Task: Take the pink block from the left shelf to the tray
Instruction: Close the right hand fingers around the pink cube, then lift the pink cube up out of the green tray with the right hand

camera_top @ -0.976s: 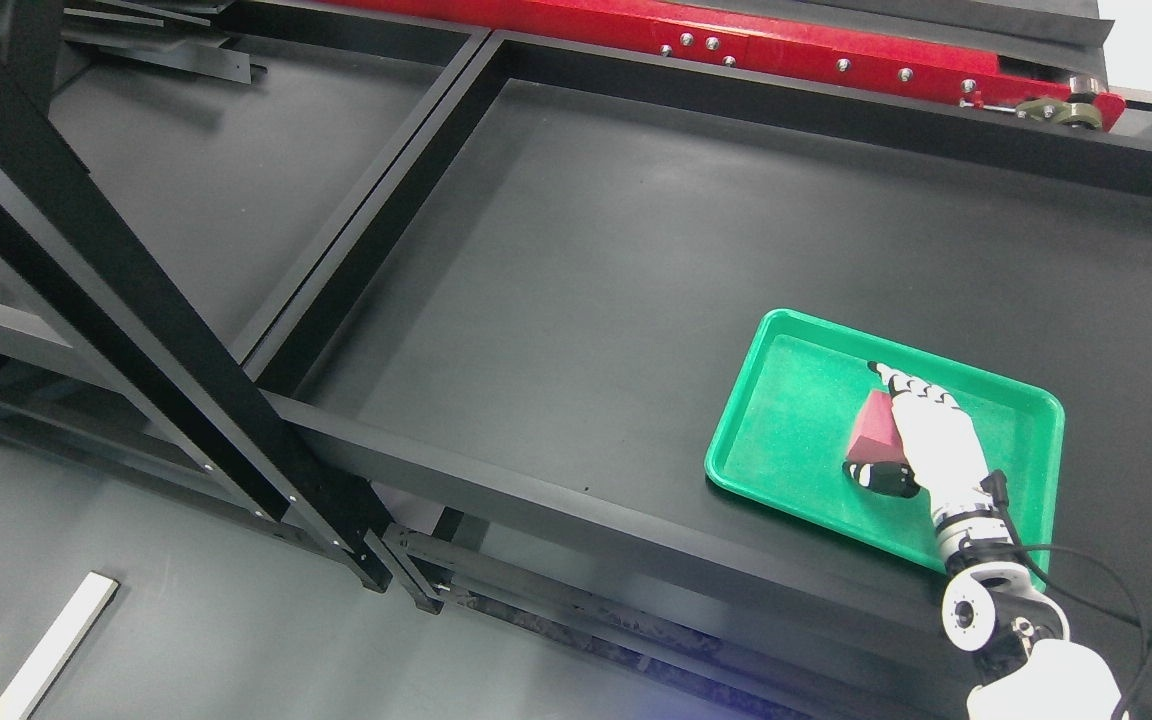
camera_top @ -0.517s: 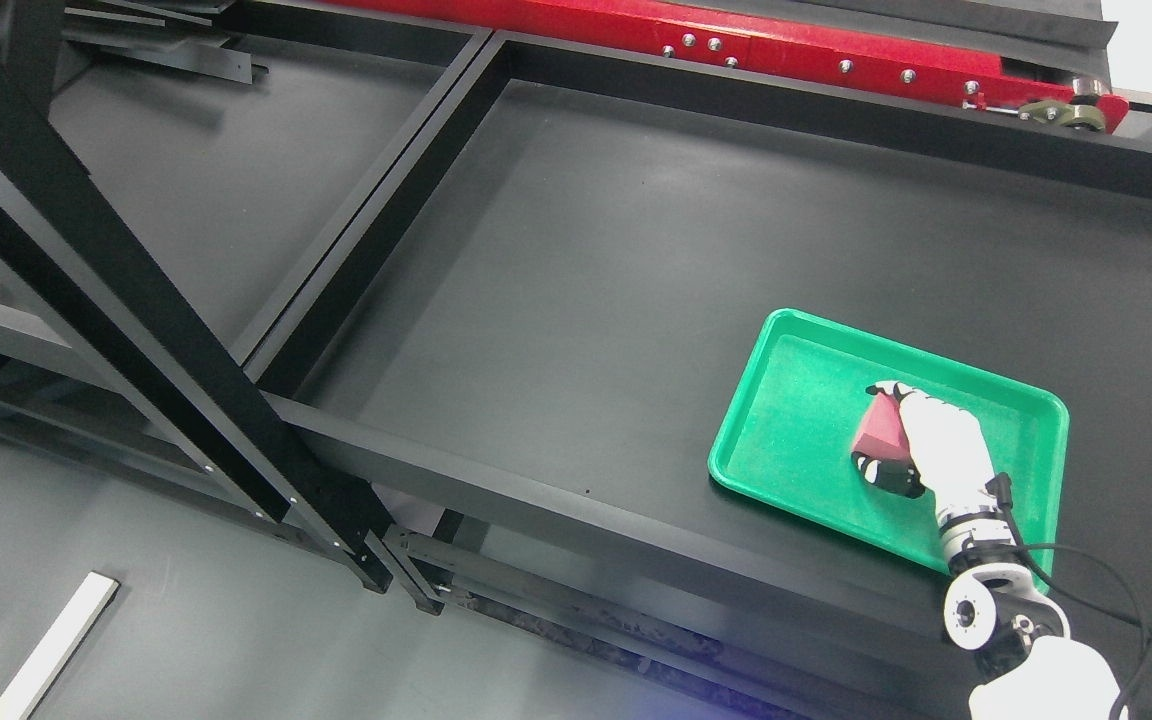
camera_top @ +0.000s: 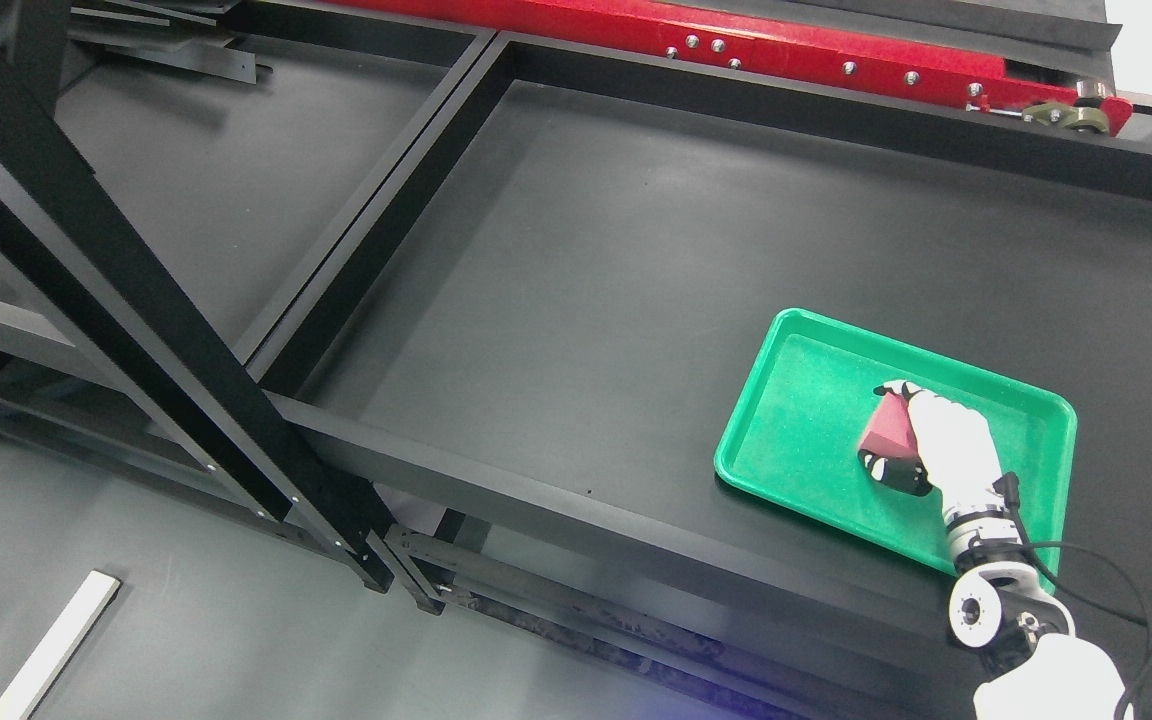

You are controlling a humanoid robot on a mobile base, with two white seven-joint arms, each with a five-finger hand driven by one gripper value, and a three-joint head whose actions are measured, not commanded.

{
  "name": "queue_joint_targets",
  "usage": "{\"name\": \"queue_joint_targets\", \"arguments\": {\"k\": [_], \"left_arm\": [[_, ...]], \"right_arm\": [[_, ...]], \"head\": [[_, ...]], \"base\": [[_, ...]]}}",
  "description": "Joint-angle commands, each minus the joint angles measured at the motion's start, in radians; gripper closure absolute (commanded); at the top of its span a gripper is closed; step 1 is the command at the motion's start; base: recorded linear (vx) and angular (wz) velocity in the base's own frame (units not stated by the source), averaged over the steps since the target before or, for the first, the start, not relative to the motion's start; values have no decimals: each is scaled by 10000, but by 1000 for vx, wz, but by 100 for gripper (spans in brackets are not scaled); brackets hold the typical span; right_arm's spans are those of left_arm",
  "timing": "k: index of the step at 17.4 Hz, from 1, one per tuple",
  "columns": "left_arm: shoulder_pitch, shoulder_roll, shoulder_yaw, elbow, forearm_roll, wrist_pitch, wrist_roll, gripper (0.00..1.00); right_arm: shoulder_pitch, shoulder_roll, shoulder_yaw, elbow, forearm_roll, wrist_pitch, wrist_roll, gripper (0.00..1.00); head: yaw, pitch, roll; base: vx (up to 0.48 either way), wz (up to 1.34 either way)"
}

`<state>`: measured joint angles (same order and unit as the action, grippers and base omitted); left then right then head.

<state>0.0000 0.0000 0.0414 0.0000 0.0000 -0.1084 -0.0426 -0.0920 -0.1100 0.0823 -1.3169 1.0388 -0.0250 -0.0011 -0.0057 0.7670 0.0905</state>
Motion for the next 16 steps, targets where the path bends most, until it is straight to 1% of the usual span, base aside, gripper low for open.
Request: {"name": "queue_joint_targets", "arguments": {"k": [1, 5, 9, 11, 16], "left_arm": [[-215, 175, 0, -175, -15, -5, -4, 0], [-215, 175, 0, -175, -15, -5, -4, 0], [-215, 175, 0, -175, -15, -5, -4, 0], [-215, 175, 0, -175, -15, -5, -4, 0], [-215, 175, 0, -175, -15, -5, -4, 0]], "right_arm": [[76, -204, -545, -1170, -126, -838, -1902, 99], [337, -189, -1144, -2229, -707, -1329, -2182, 98], [537, -189, -1528, -3059, -1352, -1483, -2244, 98], [628, -189, -1651, -3259, -1567, -1636, -2259, 98], [675, -82, -1591, -3290, -1645, -1652, -2244, 98]], "head": [[0, 0, 0], [0, 0, 0], [0, 0, 0], [0, 0, 0], [0, 0, 0]], "base": [[-2, -24], [2, -12], [0, 0], [0, 0], [-4, 43]]}}
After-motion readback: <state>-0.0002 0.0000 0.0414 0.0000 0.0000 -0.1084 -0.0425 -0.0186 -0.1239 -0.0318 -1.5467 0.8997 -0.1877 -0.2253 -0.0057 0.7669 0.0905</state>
